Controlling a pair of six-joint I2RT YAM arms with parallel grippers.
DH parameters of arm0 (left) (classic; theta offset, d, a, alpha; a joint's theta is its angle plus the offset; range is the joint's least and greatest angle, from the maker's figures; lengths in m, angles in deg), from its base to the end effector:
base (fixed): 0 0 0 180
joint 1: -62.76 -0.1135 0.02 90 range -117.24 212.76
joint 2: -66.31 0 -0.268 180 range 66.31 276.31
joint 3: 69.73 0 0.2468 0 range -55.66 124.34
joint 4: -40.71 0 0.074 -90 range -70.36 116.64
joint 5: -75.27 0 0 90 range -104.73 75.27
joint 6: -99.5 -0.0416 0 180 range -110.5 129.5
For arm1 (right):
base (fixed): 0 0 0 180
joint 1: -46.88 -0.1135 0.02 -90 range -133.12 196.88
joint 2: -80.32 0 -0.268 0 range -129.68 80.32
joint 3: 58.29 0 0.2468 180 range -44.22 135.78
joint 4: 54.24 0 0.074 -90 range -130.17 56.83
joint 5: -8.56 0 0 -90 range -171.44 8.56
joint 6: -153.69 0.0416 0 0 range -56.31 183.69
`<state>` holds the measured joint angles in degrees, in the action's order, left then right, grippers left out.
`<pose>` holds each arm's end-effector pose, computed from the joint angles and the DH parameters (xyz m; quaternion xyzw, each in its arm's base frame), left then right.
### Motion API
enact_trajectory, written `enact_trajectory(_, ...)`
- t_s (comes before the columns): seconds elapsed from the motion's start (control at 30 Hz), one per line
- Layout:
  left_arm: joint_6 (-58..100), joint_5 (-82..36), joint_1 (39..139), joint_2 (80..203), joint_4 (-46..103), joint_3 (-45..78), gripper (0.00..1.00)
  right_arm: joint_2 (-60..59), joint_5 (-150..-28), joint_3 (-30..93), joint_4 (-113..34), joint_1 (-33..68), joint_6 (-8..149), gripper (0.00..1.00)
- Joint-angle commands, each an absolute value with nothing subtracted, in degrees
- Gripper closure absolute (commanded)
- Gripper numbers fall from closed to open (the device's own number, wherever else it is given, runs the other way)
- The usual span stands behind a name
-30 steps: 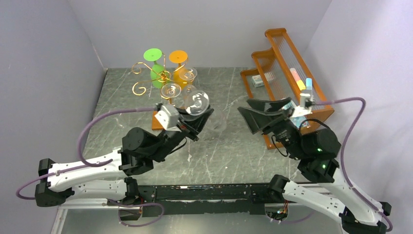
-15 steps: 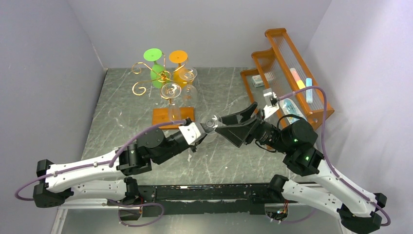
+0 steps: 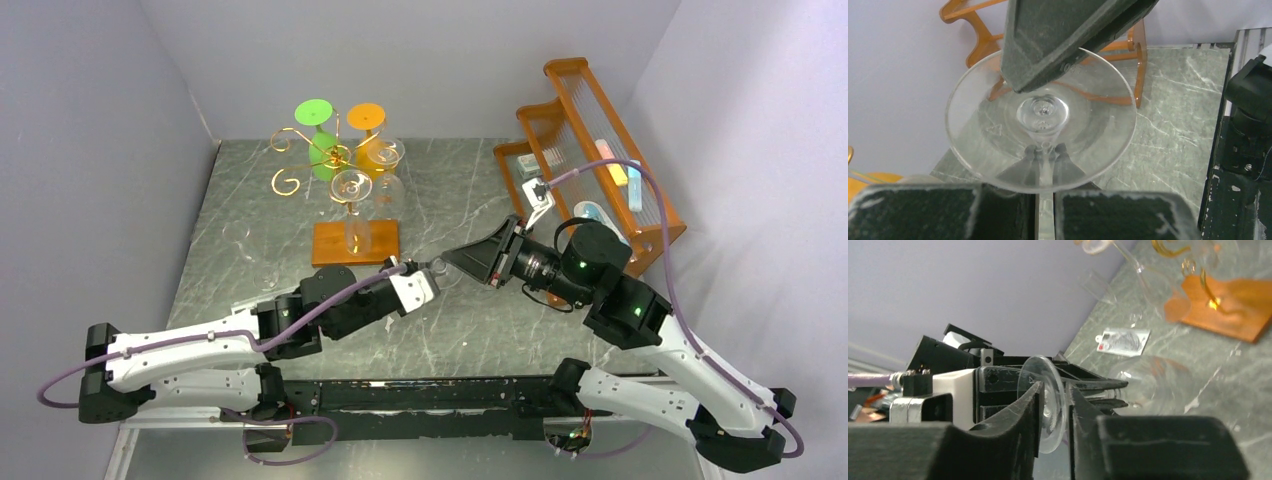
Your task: Place the wine glass upside down on the wine glass rack
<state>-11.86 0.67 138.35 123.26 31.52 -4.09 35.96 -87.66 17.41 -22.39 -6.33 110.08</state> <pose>0.0684 -0.2219 0.3744 0.4644 0.5372 -0.2333 0.6644 0.0889 0.1265 0.4282 -0.0803 0.7057 0.5618 0.4243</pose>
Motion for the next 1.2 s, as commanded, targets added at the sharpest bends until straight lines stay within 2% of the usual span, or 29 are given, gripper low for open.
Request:
enact_trajectory(0.0, -13.8, -3.0, 138.61, 121.76, 34.98, -6.88, 0.95, 35.35, -86.8, 20.71, -14.32, -6.31, 113.78, 0.86)
enact_trajectory(0.07, -12.97, -3.78, 138.61, 120.39, 36.57, -8.32, 0.95, 35.88, -86.84, 20.61, -14.76, -6.3, 114.53, 0.99)
enact_trajectory(0.1, -12.11, -3.97, 138.61, 119.66, 37.66, -9.06, 0.94, 36.12, -86.51, 20.69, -14.8, -6.3, 114.9, 1.0)
enact_trajectory(0.23, -9.93, -6.29, 138.61, 117.65, 41.56, -11.8, 0.7, 36.2, -84.54, 23.08, -13.48, -6.29, 117.05, 1.0)
enact_trajectory(0.53, -7.46, -8.72, 138.6, 117.08, 53.6, -16.23, 0.59, 40.39, -81.98, 23.35, -18.91, -6.28, 124.13, 1.0)
enact_trajectory(0.7, -7.08, -11.01, 138.57, 118.21, 56.3, -14.53, 0.38, 40.73, -82.23, 23.67, -19.2, -6.31, 125.48, 1.0)
enact_trajectory(0.8, -6.96, -12.13, 138.55, 118.38, 58.34, -13.91, 0.3, 40.68, -83.14, 23.4, -19.85, -6.3, 126.26, 1.0)
enact_trajectory(0.93, -6.78, -12.52, 138.53, 118.86, 60.48, -13.28, 0.3, 41.09, -84.8, 22.42, -21.46, -6.31, 127.6, 1.0)
enact_trajectory(1.17, -6.77, -12.86, 138.37, 122.03, 61.22, -10.67, 0.4, 41.87, -87.97, 20.59, -24.85, -6.32, 129.22, 1.0)
